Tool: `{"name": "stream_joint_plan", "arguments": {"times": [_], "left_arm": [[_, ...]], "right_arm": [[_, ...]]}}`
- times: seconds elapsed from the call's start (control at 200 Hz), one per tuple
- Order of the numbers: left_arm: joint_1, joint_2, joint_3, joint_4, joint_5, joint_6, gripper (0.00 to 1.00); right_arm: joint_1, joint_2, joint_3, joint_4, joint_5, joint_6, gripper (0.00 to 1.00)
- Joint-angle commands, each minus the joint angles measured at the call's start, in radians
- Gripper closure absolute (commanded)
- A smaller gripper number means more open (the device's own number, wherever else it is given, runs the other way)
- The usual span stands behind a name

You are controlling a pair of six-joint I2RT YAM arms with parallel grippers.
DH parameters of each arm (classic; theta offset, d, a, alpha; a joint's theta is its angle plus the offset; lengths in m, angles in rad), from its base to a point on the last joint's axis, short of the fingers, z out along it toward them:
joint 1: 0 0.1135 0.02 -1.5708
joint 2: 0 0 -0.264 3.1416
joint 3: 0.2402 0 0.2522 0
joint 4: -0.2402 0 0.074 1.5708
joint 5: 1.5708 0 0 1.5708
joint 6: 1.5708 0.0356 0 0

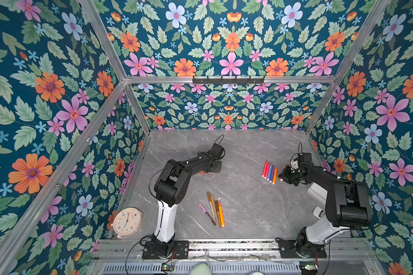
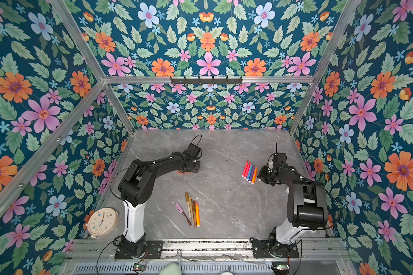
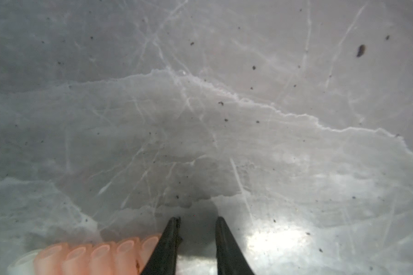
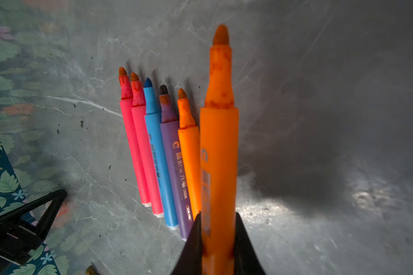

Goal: Open the pen caps
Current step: 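Lower the uncapped orange highlighter beside the orange marker and open the right gripper, then move the right gripper over the pen bundle while the left gripper rises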

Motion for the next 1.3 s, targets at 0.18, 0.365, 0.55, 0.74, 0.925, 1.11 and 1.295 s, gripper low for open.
{"name": "stream_joint_plan", "arguments": {"times": [0.18,0.365,0.55,0.74,0.925,1.11,1.295], "left_arm": [[0.003,-0.009,-0.014,-0.084,-0.002,0.014,0.71],[0.001,-0.015,-0.013,-0.077,0.02,0.013,0.71],[0.0,-0.047,-0.002,-0.041,0.089,0.007,0.71],[0.0,-0.117,-0.019,0.024,0.154,0.0,0.71],[-0.001,-0.169,-0.042,0.07,0.143,-0.009,0.71],[0.0,-0.195,-0.054,0.091,0.144,-0.014,0.71],[0.0,-0.206,-0.061,0.089,0.146,-0.014,0.71]], "right_arm": [[0.001,0.027,0.0,0.012,-0.016,0.006,1.0],[0.007,0.033,0.002,0.004,-0.001,-0.003,1.0],[0.018,0.036,0.002,0.009,0.003,-0.006,0.93],[0.021,0.032,-0.013,0.015,0.0,-0.005,0.82],[0.024,-0.009,-0.043,0.009,0.002,-0.005,0.79],[0.027,-0.022,-0.065,0.016,0.006,-0.008,0.62],[0.027,-0.032,-0.067,0.014,0.02,-0.007,0.53]]}}
